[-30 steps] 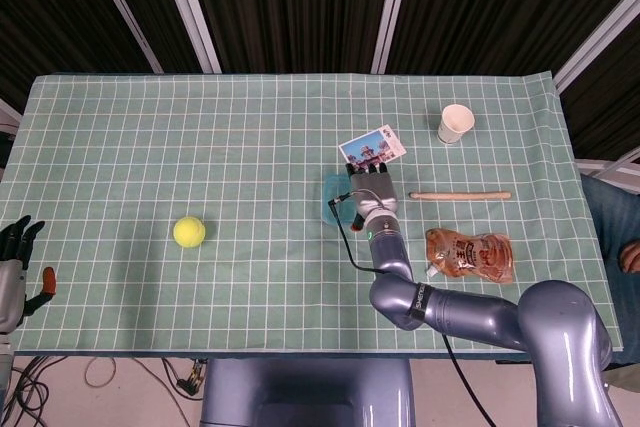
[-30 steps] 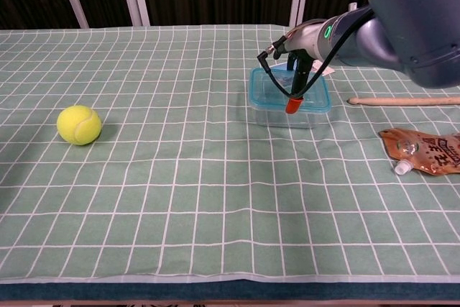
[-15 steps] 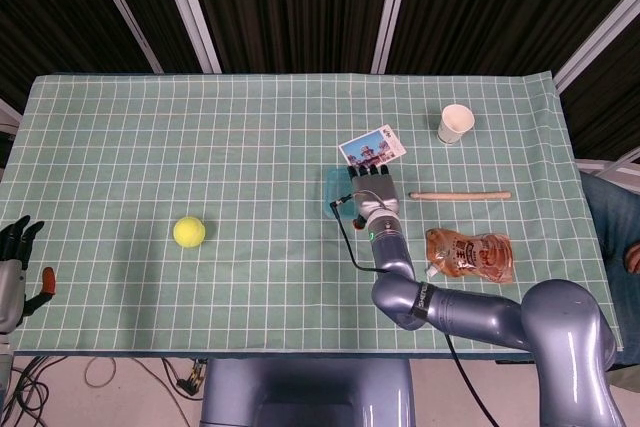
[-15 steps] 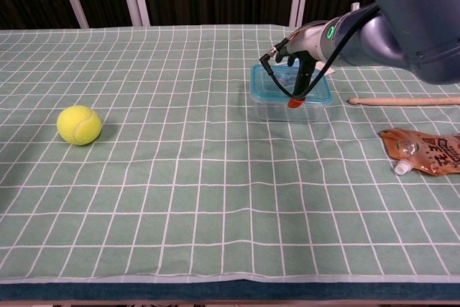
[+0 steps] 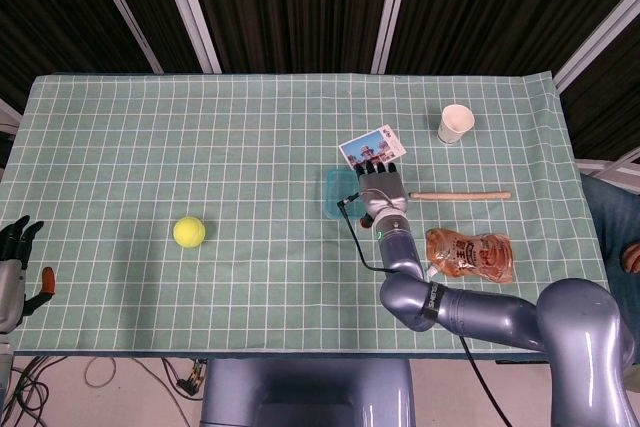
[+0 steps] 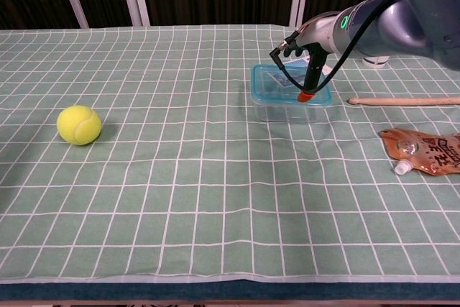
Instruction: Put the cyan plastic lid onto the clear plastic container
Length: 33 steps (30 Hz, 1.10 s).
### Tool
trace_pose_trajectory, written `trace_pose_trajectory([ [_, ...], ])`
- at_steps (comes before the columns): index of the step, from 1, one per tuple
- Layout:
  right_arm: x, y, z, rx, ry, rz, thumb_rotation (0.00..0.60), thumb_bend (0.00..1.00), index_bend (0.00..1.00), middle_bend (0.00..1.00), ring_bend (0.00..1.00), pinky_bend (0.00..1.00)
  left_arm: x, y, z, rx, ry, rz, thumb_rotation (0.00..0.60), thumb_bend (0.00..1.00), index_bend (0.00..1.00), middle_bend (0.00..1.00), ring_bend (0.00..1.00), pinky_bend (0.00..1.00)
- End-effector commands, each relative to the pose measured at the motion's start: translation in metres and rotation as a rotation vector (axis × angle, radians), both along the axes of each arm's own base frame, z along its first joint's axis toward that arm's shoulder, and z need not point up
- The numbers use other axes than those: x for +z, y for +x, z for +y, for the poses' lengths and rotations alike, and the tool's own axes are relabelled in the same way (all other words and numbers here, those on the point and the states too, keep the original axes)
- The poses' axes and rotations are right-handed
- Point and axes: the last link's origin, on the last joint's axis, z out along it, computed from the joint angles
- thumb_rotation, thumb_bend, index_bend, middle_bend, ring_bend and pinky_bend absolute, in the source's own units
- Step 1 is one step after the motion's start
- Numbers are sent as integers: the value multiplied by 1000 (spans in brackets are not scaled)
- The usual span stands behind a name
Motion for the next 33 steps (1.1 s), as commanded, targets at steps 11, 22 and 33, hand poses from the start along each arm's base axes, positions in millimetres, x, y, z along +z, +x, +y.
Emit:
trace_pose_trajectory([
  [11, 30, -1, -2, 79, -149, -172, 600, 325, 90, 421, 116, 0, 0, 0, 0, 0, -2, -3, 600, 545, 101, 0, 0, 0],
  [22, 28, -21, -7, 66, -185, -228, 600, 431, 296, 484, 199, 0, -1, 0, 0, 8, -6, -8, 600, 545, 101, 0, 0, 0],
  [33, 27, -31, -7, 59, -187, -223, 600, 459, 517, 484, 200, 0, -1, -1, 0, 16, -8, -12, 600, 545, 101, 0, 0, 0],
])
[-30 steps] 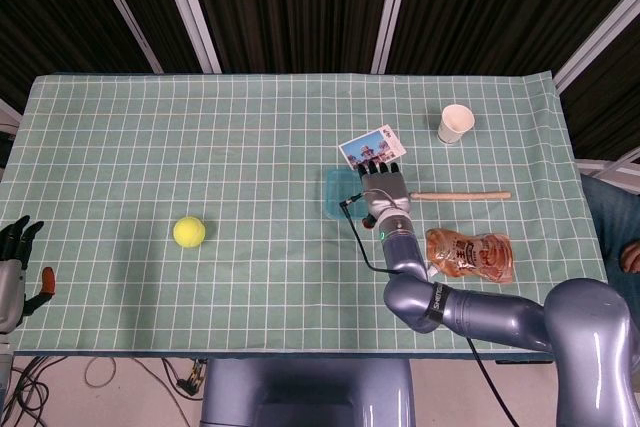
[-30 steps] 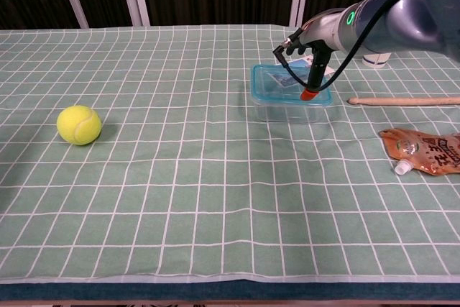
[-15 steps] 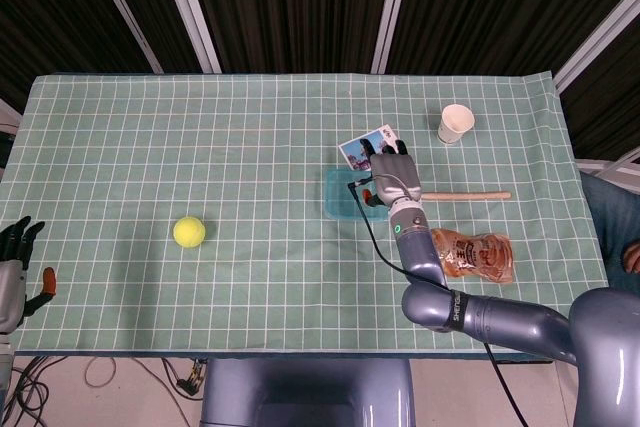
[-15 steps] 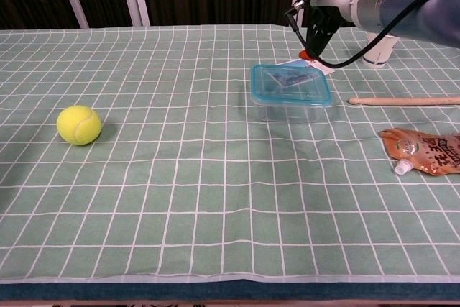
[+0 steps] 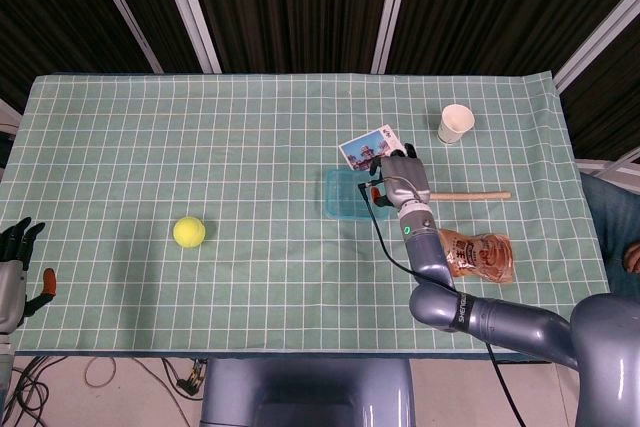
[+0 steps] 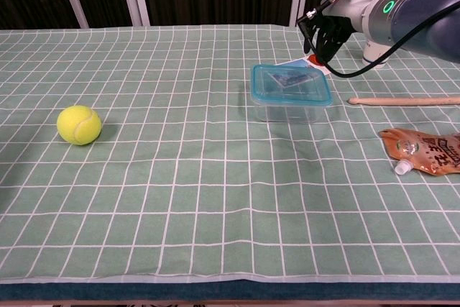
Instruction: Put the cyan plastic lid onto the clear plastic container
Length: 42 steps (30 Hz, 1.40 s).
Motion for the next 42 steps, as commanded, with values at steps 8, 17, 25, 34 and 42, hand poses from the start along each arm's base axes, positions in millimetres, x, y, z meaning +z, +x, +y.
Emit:
trace_pose_trajectory([
  [8, 1, -12, 2, -15, -9, -11, 600, 458, 582, 484, 200, 0, 0, -1, 0, 3, 0, 3, 600, 545, 102, 0, 0, 0],
  [17, 4, -23, 6, -17, -5, 6, 600, 458, 665, 483, 200, 0, -1, -1, 0, 11, -6, 3, 600, 545, 101, 0, 0, 0],
  [25, -4, -26, 24, 10, 31, 26, 600, 457, 703, 409, 166, 0, -1, -1, 0, 16, -7, 2, 600, 545, 102, 0, 0, 0],
  [34, -20, -30, 29, 20, 42, 46, 600, 457, 734, 274, 80, 0, 0, -2, 0, 23, -10, 4, 600, 545, 104, 0, 0, 0],
  [42, -23, -29, 28, 34, 29, 38, 600, 458, 746, 246, 62, 0, 0, -2, 0, 28, -13, 7, 600, 545, 105, 0, 0, 0],
])
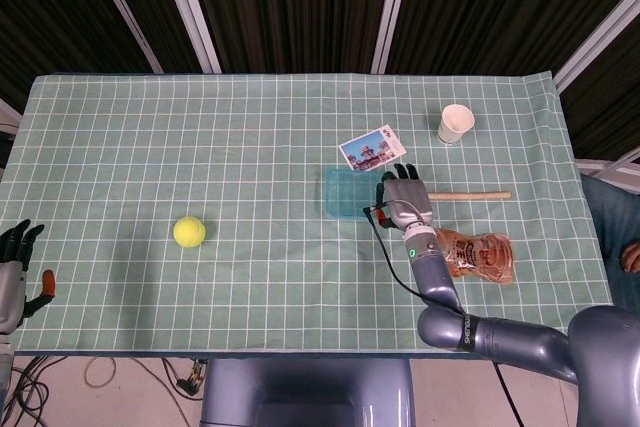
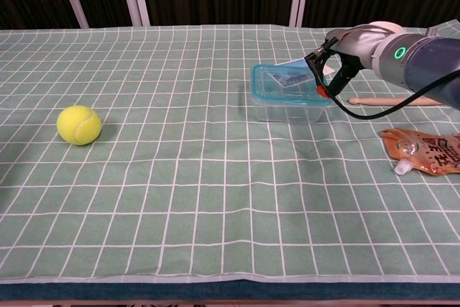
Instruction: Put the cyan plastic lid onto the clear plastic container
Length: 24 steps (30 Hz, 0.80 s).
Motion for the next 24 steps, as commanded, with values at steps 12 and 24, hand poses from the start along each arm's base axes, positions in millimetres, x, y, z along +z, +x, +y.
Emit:
trace_pose_trajectory([
  [12, -2, -6, 2, -2, 7, 6, 600, 458, 757, 110, 3, 0, 0, 0, 0, 3, -1, 4, 600, 545, 106, 0, 0, 0],
  [24, -9, -8, 5, 8, 17, 2, 600, 457, 777, 23, 0, 0, -1, 0, -1, 4, -3, 8, 600, 545, 109, 0, 0, 0],
])
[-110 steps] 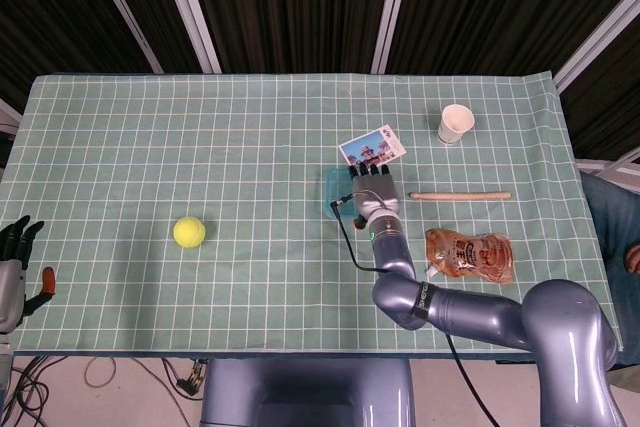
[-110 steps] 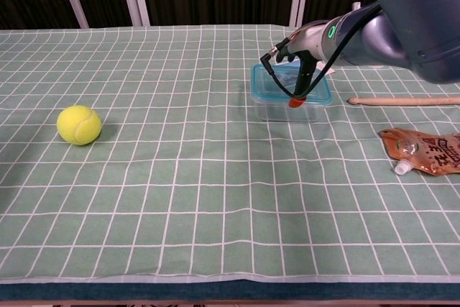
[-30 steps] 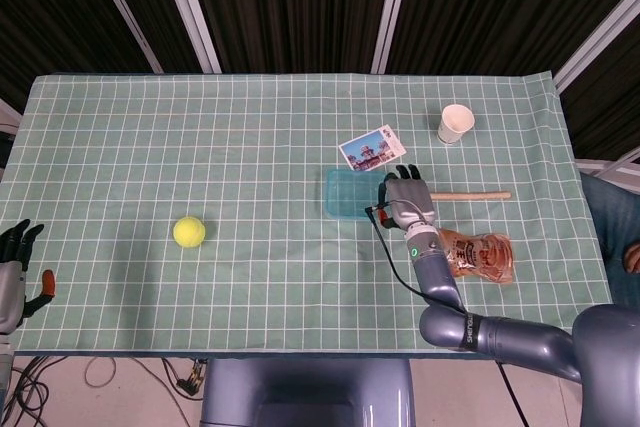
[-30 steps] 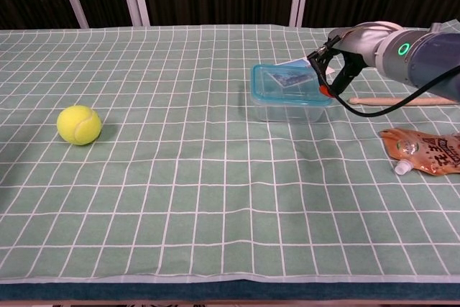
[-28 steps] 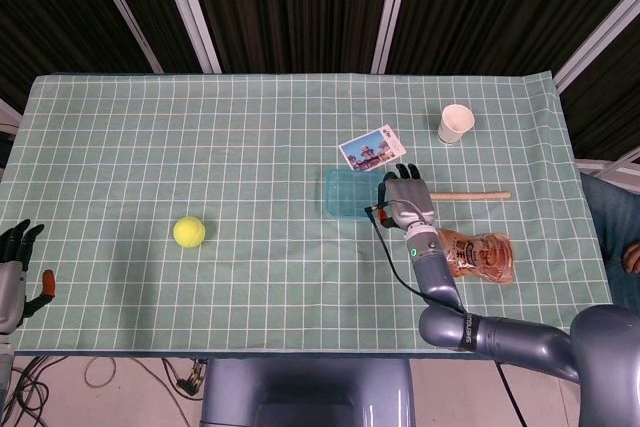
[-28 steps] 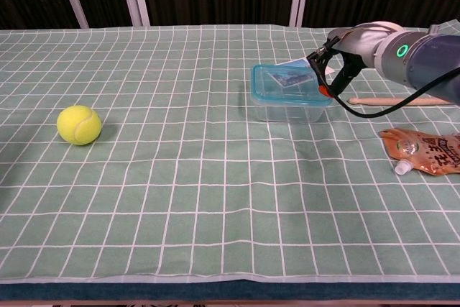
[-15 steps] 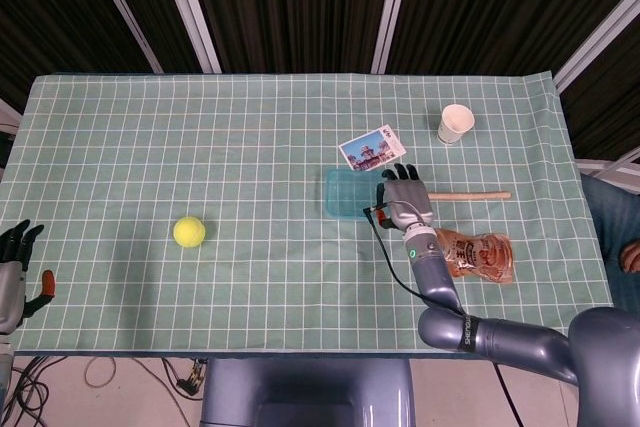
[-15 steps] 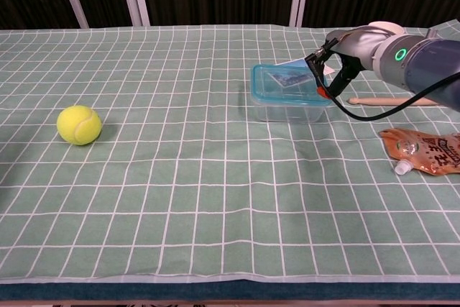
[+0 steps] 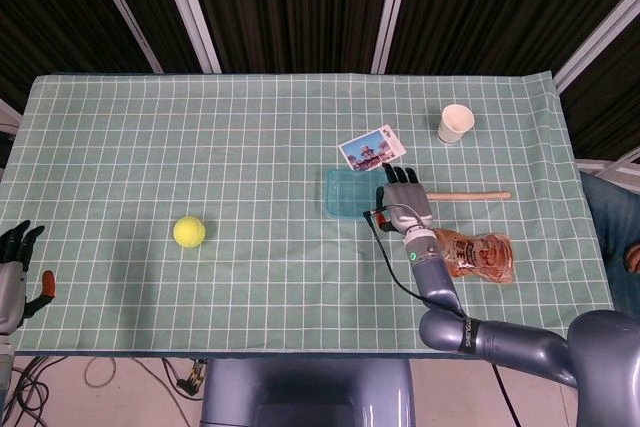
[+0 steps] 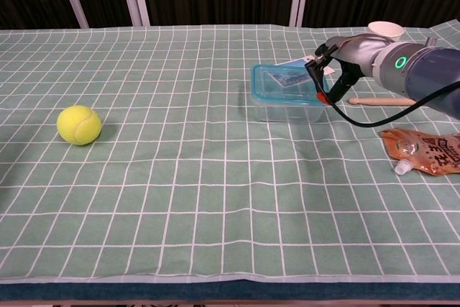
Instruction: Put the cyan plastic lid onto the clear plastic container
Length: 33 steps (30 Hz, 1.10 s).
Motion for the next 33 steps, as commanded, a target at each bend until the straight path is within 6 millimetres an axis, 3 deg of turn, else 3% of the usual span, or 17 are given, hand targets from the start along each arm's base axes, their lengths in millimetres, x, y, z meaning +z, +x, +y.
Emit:
trace_pose_trajectory([
  [1, -2, 0, 1, 0, 5, 0, 600, 458, 777, 22, 0, 0, 0, 0, 0, 0, -1, 1, 600, 545, 109, 0, 0, 0],
  [27, -20, -3, -1, -10, 34, 0, 600, 458, 793, 22, 0, 0, 1, -1, 1, 12, 1, 0, 600, 545, 113, 0, 0, 0],
  [30, -19, -2, -2, -7, 28, -4, 600, 457, 793, 22, 0, 0, 1, -1, 1, 13, 1, -1, 600, 545, 115, 0, 0, 0],
  [33, -6, 9, -11, 6, -24, -30, 600, 457, 793, 22, 0, 0, 1, -1, 0, 16, -4, -3, 600, 546, 116, 0, 0, 0],
])
